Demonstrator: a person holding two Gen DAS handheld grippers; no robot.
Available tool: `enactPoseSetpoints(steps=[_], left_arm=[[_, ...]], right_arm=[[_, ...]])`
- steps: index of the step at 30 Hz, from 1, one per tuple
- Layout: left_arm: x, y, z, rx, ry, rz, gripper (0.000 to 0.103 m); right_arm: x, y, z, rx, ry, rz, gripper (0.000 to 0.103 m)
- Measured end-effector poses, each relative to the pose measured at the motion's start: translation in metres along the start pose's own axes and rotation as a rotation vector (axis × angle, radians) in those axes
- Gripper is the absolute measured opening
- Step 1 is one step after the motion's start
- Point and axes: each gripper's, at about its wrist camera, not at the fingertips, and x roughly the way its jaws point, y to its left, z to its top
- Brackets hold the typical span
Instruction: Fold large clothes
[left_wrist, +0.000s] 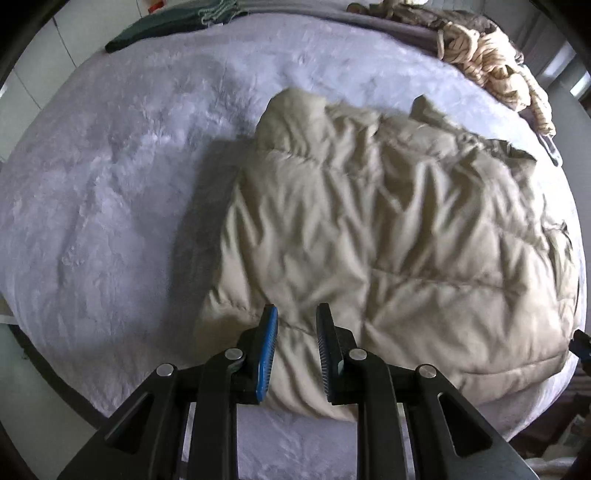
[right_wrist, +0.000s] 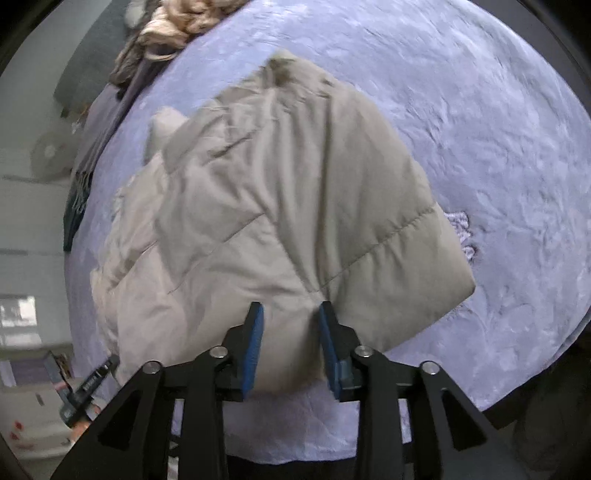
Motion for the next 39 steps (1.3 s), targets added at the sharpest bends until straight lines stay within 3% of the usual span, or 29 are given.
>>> enactPoseSetpoints(steps=[5,7,8,9,10,15,20,21,22,24,33,39], left_arm=[[-0.023,-0.021,-0.008,0.019,-0.024,0.036,0.023],[-0.030,-0.028,-0.011,0.017,-0.036,0.034,0.024],[-0.033,-0.029,-0.013,0.017,-0.040,0.036,0.051],[-0.037,-0.032,-0.017,0.014,-0.044,0.043,0.097],[-0.044,-0.036,-0.021,0.006,-0.064,0.064,0.103],[-0.061,-0.048,-0.035,0.034,-0.094,0.101,0.103],[-0.062,-0.048,-0.034,0.030,-0.092,0.095,0.103],[-0.062,-0.049,-0.034,0.033,-0.093,0.094,0.103],[-0.062,-0.047,-0.030,0.041,-0.096,0.092,0.103],[-0.061,-0.044,-0.023,0.052,-0.104,0.090,0.103],[-0.038,-0.017,0.019,0.105,-0.062,0.056,0.103],[-0.016,0.002,0.040,0.136,-0.023,0.033,0.103]], right_arm=[[-0.008,0.030,-0.005,-0.086,0.006,0.012,0.044],[-0.007,0.046,-0.006,-0.139,0.018,0.022,0.051],[-0.006,0.051,-0.007,-0.165,0.022,0.024,0.054],[-0.006,0.056,-0.008,-0.189,0.027,0.023,0.057],[-0.008,0.058,-0.011,-0.214,0.032,0.022,0.057],[-0.007,0.059,-0.029,-0.286,0.073,0.016,0.061],[-0.008,0.057,-0.034,-0.281,0.076,-0.006,0.065],[-0.007,0.059,-0.034,-0.276,0.073,-0.011,0.069],[-0.007,0.060,-0.032,-0.274,0.067,-0.014,0.080],[-0.006,0.070,-0.031,-0.285,0.053,-0.015,0.088],[0.026,0.144,-0.038,-0.364,0.054,-0.036,0.089],[0.050,0.173,-0.037,-0.304,0.044,-0.046,0.089]])
